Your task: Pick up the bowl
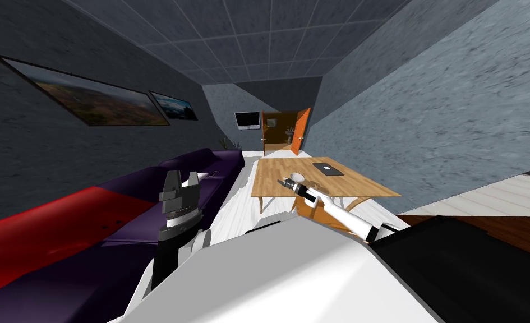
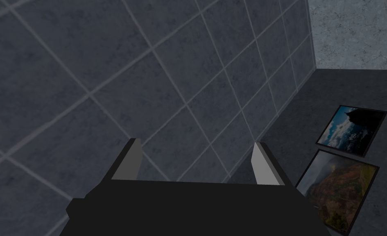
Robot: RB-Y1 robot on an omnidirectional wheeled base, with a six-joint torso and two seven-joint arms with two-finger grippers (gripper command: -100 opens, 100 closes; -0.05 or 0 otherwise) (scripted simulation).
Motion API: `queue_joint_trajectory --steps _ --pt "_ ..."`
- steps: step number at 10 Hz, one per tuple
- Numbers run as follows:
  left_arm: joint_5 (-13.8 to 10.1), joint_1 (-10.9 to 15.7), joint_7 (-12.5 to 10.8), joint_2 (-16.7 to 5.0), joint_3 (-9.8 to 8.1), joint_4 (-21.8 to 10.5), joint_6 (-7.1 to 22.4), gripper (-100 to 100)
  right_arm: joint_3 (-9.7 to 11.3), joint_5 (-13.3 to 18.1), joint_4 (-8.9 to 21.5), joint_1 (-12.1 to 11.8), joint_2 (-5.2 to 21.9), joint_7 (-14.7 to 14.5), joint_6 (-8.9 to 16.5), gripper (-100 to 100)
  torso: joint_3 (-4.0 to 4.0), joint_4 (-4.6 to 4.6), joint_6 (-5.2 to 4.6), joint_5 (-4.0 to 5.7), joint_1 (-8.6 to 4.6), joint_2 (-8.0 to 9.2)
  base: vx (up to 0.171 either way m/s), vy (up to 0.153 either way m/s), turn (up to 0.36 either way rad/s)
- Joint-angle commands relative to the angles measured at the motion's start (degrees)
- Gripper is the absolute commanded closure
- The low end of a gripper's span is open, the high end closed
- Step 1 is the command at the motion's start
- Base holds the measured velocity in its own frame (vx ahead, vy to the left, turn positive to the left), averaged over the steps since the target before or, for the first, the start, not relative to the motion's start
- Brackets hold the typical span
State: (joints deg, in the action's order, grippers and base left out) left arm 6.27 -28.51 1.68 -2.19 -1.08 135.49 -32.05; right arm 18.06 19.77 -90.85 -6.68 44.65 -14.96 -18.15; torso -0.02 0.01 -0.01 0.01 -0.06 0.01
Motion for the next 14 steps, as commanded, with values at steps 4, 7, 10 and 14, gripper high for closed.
queue_joint_trajectory --steps 4,7,10,14 --pt "0.0 -0.01 0.0 0.0 0.0 0.0 0.0 0 1.92 4.7 6.86 1.02 4.2 -4.44 -0.11 -100 0.0 0.0 -0.04 0.01 -0.01 0.0 -0.007 -0.008 0.108" --pt "0.0 0.0 0.0 0.0 0.0 0.0 0.0 0 2.76 6.64 11.2 1.86 5.73 -6.04 -0.18 -100 0.01 0.0 -0.01 0.01 -0.04 -0.03 0.0 -0.015 0.097" --pt "0.0 0.0 0.0 0.0 0.0 0.0 0.0 0 3.55 8.59 14.83 2.67 7.16 -7.62 -0.27 -100 0.01 0.0 0.0 0.01 -0.02 -0.03 -0.001 -0.012 0.073" --pt "0.0 0.0 0.0 0.0 0.0 0.0 0.0 0 5.68 14.43 23.35 4.79 10.78 -12.18 -0.68 -100 0.02 -0.01 -0.02 0.02 -0.09 -0.04 0.001 -0.031 0.165"
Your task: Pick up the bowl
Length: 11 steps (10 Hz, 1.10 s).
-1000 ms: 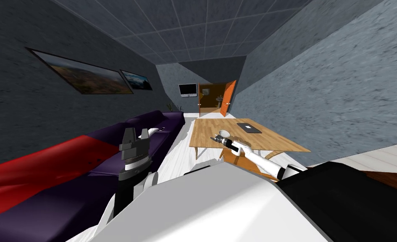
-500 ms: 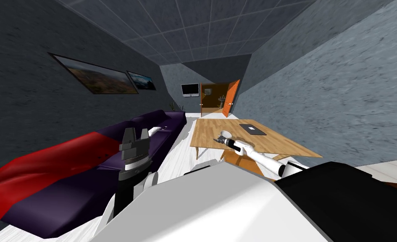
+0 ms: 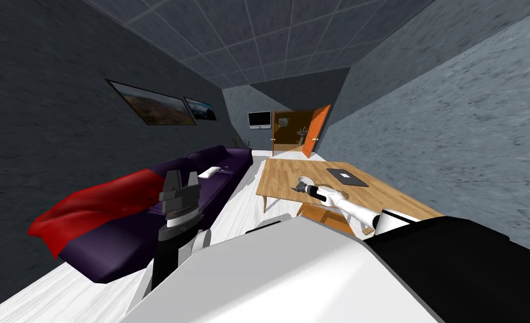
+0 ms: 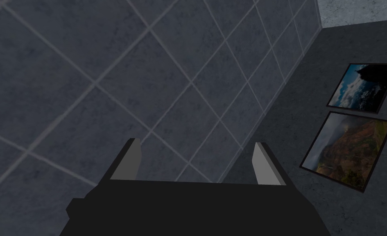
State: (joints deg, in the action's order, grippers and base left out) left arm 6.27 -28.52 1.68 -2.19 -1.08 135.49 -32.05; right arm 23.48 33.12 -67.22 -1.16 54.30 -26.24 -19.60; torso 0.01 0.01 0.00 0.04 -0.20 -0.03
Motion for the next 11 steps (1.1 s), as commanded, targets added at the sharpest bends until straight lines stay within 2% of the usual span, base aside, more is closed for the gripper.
queue_joint_trajectory --steps 1,2,3,4,5,6,9,10,11 --pt "0.0 0.0 0.0 0.0 0.0 0.0 0.0 0 0.9 2.86 2.86 -0.14 2.09 -2.33 0.58 -100 0.0 0.0 0.0 0.0 0.0 0.0 0.004 -0.065 0.224" --pt "0.0 -0.01 0.0 0.0 0.0 0.0 0.0 0 0.9 3.06 3.98 -0.14 2.09 -2.33 0.58 -100 0.0 0.0 -0.05 0.02 -0.08 0.0 0.008 -0.049 0.028" --pt "0.0 -0.01 0.0 0.0 -0.01 0.0 0.0 0 1.5 4.94 6.58 0.38 2.92 -3.71 0.38 -100 0.01 0.0 -0.07 0.01 -0.03 -0.02 0.008 -0.036 0.114" --pt "0.0 -0.01 0.0 0.0 0.0 0.0 0.0 0 1.5 4.94 6.96 0.38 2.92 -3.71 0.38 -100 0.01 -0.01 -0.04 0.01 0.01 -0.02 0.004 -0.028 0.092" --pt "0.0 -0.01 0.0 0.0 0.0 0.0 0.0 0 2.08 6.76 9.05 0.84 3.63 -5.02 0.17 -100 0.0 -0.01 -0.06 0.0 0.06 0.0 0.006 -0.03 0.153" --pt "0.0 -0.01 0.0 0.0 0.0 0.0 0.0 0 2.08 6.76 9.79 0.84 3.63 -5.02 0.17 -100 0.01 0.0 -0.02 -0.01 0.05 -0.02 0.004 -0.031 0.062" --pt "0.0 -0.01 0.0 0.0 0.0 0.0 0.0 0 3.66 11.7 16.34 1.76 4.97 -8.45 -0.53 -100 0.0 0.0 -0.04 0.01 -0.02 0.0 0.0 -0.051 0.169" --pt "0.0 -0.01 0.0 0.0 -0.01 0.0 0.0 0 3.66 11.7 16.64 1.76 4.97 -8.45 -0.53 -100 0.0 0.0 -0.04 0.02 -0.06 0.0 0.005 -0.051 0.052" --pt "0.0 -0.01 0.0 0.0 -0.01 0.0 0.0 0 4.15 13.11 18.51 1.9 5.18 -9.4 -0.77 -100 0.01 -0.01 -0.07 0.02 -0.03 -0.02 0.009 -0.043 0.079"
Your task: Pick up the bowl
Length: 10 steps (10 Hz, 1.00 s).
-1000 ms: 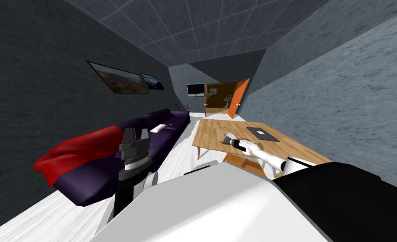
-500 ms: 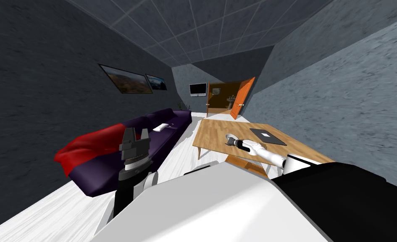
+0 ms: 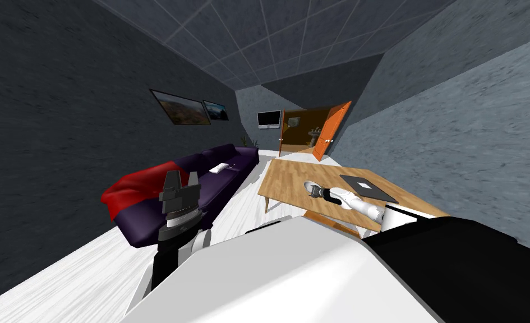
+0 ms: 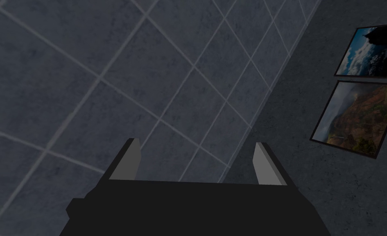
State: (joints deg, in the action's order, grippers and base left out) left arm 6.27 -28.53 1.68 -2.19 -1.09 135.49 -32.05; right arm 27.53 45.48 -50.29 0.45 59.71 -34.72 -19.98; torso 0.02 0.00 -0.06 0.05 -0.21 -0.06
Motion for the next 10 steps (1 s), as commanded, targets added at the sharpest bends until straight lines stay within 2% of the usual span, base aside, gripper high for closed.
queue_joint_trajectory --steps 1,5,6,7,8,10 --pt "0.0 0.0 0.0 0.0 0.0 0.0 0.0 0 0.1 0.75 2.31 0.29 -0.23 -0.91 -0.4 -100 0.0 0.0 0.0 0.0 0.0 0.0 0.006 -0.032 0.06" --pt "0.0 0.0 0.0 0.0 0.0 0.0 0.0 0 2.31 5.23 8.37 -0.2 -0.84 -3.75 -1.48 -100 0.01 -0.01 0.0 0.01 0.0 -0.02 0.008 -0.043 0.124" --pt "0.0 0.0 0.0 0.0 0.0 0.0 0.0 0 1.92 4.57 7.42 0.06 -0.68 -3.52 -1.35 -100 0.01 -0.01 -0.01 0.01 -0.03 -0.02 0.005 -0.03 0.025" --pt "0.0 -0.01 0.0 0.0 0.0 0.0 0.0 0 2.12 4.71 7.25 -0.07 -0.58 -3.26 -1.14 0 0.0 0.0 -0.02 0.0 0.06 -0.01 0.001 -0.005 -0.004" --pt "0.0 0.0 0.0 0.0 0.0 0.0 0.0 0 0.07 6.03 6.54 -1.59 -1.22 -3.3 -1.27 -100 0.0 0.0 -0.01 -0.03 0.15 0.01 0.024 -0.009 0.027" --pt "0.0 -0.01 0.0 0.0 0.0 0.0 0.0 0 -3.86 8.71 5.07 -4.65 -2.47 -3.33 -1.48 -100 0.06 -0.02 -0.01 -0.03 0.15 -0.12 0.051 -0.011 0.047"
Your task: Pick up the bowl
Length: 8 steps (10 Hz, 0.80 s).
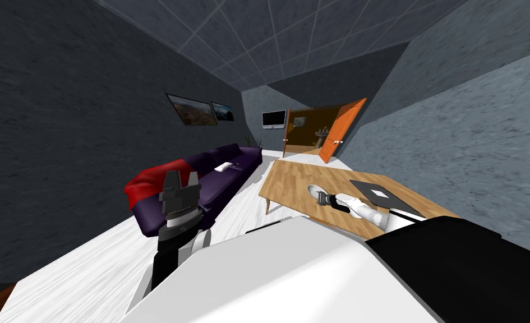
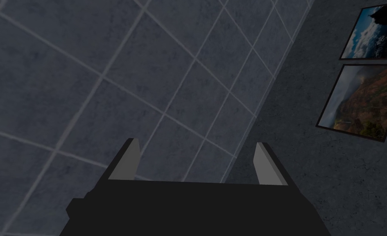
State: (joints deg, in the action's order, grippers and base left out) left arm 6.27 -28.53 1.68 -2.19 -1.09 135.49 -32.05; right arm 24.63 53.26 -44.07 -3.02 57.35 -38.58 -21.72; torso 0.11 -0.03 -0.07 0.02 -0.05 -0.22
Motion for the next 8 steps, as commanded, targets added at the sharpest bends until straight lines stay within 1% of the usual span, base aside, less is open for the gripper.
queue_joint_trajectory --steps 1,2,4,5,7,8 --pt "0.0 0.0 0.0 0.0 0.0 0.0 0.0 0 -2.86 2.26 -1.88 -2.71 -0.74 0.51 0.15 -100 0.0 0.0 0.0 0.0 0.0 0.0 0.058 -0.014 0.041" --pt "0.0 0.0 0.0 0.0 0.0 0.0 0.0 0 -3.12 2.26 -1.88 -2.71 -0.74 0.51 0.15 -100 0.02 -0.01 0.0 0.0 -0.01 -0.03 0.048 -0.012 0.009" --pt "0.0 0.0 0.0 0.0 0.0 0.0 0.0 0 -6.85 4.94 -3.35 -5.78 -1.99 0.47 -0.07 -100 0.0 0.0 0.0 0.0 0.0 0.01 0.045 -0.012 0.029" --pt "0.0 0.0 0.0 0.0 0.0 0.0 0.0 0 -7.18 4.94 -3.35 -5.78 -1.99 0.47 -0.07 -100 -0.01 0.0 0.0 0.0 -0.01 0.01 0.039 -0.007 0.016" --pt "0.0 0.0 0.0 0.0 0.0 0.0 0.0 0 -11.07 7.61 -4.82 -8.84 -3.25 0.44 -0.28 -100 -0.01 0.0 0.0 -0.01 0.02 0.02 0.048 -0.009 0.032" --pt "0.0 0.0 0.0 0.0 0.0 0.0 0.0 0 -12.64 8.95 -5.56 -10.37 -3.88 0.43 -0.39 -100 -0.01 0.0 0.0 -0.01 0.0 0.01 0.055 -0.016 0.045"
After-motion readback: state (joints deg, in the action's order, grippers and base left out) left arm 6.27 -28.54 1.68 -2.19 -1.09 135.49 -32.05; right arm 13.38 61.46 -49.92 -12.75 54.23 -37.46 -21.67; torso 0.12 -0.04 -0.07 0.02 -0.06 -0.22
